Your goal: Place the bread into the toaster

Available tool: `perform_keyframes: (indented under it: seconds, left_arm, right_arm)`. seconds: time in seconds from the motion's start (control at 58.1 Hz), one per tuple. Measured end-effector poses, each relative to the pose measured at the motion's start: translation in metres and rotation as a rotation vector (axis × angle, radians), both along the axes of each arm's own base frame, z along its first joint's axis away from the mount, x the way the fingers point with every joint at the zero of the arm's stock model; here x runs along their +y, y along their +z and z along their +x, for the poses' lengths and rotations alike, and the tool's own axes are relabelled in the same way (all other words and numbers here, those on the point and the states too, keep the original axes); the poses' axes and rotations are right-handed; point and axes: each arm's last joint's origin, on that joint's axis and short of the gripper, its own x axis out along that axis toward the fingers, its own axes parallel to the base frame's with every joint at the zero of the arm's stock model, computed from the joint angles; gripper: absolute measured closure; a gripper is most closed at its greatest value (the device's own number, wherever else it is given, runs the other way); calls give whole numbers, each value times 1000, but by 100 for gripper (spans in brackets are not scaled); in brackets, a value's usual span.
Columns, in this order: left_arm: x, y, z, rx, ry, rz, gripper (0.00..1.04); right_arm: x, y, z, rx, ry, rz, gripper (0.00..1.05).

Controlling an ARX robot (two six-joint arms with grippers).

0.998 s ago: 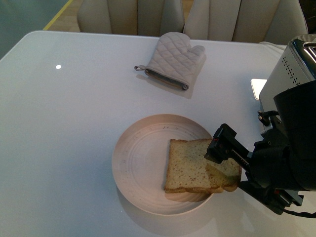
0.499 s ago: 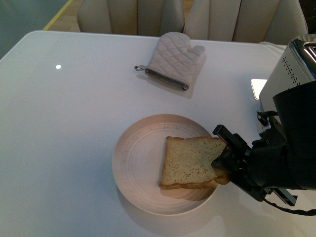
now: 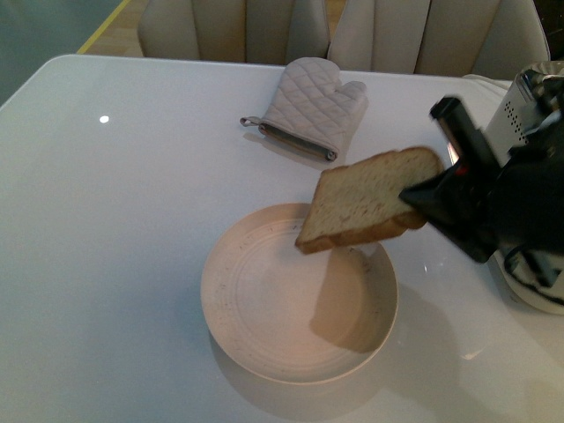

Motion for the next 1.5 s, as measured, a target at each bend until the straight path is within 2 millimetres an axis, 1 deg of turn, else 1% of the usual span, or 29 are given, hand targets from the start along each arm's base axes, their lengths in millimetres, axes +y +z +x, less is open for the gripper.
perform_keyframes:
  seconds: [0.017,0.052,0.069,0.138,0.172,0.189,0.241,0.258,0.31,0.344,0.361,0.396,0.447,0.499,0.533,0.637,0.705,0.791,0.981,1.187,1.377,1.497]
  left_arm:
    - [0,0,0,0,0,0,7]
    - [0,0,0,0,0,0,7]
    - [0,0,0,0,0,0,7]
    - [0,0,0,0,0,0,7]
    - [0,0,0,0,0,0,7]
    - [0,0,0,0,0,0,7]
    - [0,0,0,0,0,0,7]
    - [0,0,0,0,0,0,7]
    - [0,0,0,0,0,0,7]
    - [0,0,0,0,0,0,7]
    - [0,0,0,0,0,0,7]
    - [0,0,0,0,0,0,7]
    - [0,0,0,0,0,0,7]
    - [0,0,0,0,0,0,7]
    - [0,0,0,0,0,0,7]
    - [0,0,0,0,0,0,7]
    - [0,0,0,0,0,0,7]
    - [0,0,0,0,0,0,7]
    - [0,0,0,0,0,0,7]
    - [0,0,0,0,0,0,7]
    - [0,0,0,0,0,0,7]
    - [0,0,0,0,0,0,7]
  right_arm:
    - [-1,4,0,-11,-3,-6,101]
    - [-6,19,-1,-56,-19,-32,101]
    - [-8,23,-1,-69,-19,-43,101]
    - [-19,50,-2,-144,-33,-92,101]
    - [-27,70,-3,-197,-44,-132,101]
    - [-29,75,-3,-212,-47,-144,101]
    - [-40,103,-3,-276,-64,-201,101]
    - [-45,114,-4,-301,-71,-231,101]
    - [-55,136,-4,-350,-87,-308,101]
    - [-66,157,-5,-386,-105,-383,101]
    - [-69,161,-5,-393,-109,-402,101]
    - [-79,179,-6,-416,-129,-484,101]
    - [-92,196,-5,-427,-144,-587,101]
    - [-102,206,-4,-427,-147,-649,101]
    - [-109,212,-4,-424,-139,-724,101]
    - [-123,216,0,-406,-96,-862,101]
    - [-126,214,2,-387,-71,-898,101]
    - [-128,208,6,-338,-32,-908,101]
    - [-127,192,13,-263,38,-887,101]
    - [-125,176,19,-199,72,-893,101]
    - [-125,169,17,-175,82,-892,101]
    - [-124,160,15,-156,97,-901,101]
